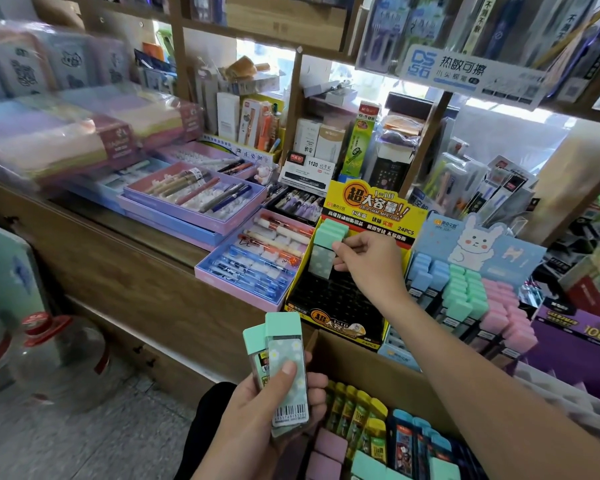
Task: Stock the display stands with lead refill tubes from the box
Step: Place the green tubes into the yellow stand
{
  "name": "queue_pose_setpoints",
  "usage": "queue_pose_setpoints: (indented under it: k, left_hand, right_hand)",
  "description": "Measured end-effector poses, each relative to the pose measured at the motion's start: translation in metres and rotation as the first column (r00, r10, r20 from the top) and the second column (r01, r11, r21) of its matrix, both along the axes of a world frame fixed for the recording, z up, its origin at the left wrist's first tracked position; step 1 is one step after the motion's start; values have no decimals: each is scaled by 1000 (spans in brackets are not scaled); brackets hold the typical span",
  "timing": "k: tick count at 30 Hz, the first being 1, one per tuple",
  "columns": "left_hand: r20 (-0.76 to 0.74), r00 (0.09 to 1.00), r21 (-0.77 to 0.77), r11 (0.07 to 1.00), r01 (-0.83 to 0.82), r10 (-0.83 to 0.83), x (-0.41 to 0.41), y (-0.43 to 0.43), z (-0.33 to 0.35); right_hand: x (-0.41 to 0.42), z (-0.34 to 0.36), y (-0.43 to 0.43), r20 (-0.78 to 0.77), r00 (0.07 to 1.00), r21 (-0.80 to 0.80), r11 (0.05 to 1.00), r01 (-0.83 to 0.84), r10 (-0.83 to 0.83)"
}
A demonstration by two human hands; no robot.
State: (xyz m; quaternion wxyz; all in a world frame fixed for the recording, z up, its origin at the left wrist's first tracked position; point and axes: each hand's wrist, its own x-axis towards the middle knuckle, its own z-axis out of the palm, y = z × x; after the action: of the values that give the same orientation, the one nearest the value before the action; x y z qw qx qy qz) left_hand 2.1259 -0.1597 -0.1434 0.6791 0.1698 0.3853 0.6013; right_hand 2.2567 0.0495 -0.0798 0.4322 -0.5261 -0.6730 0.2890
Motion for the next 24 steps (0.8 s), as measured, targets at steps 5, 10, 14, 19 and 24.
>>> queue_pose_setpoints:
  k: [5, 10, 14, 19, 24]
  left_hand:
    - [-36, 999, 21, 1000, 1, 0, 1, -1, 0]
    - [-100, 995, 41, 999, -16, 20, 4, -1, 0]
    - [-124, 992, 54, 998, -27, 33, 5, -2, 1]
    - [-145, 989, 43, 998, -35, 41, 6, -2, -1]
    - [-184, 982, 79, 996, -29, 43, 6, -2, 3]
  right_hand:
    - [3, 0, -10, -133, 991, -72, 997, -15, 5]
    - [8, 8, -43, -183, 979, -135, 985, -112, 86]
    - [12, 10, -78, -217, 936, -244, 912, -328, 278]
    - [19, 3, -105, -236, 884, -364, 806, -466, 405]
    - [21, -6, -113, -304, 851, -385, 762, -520, 427]
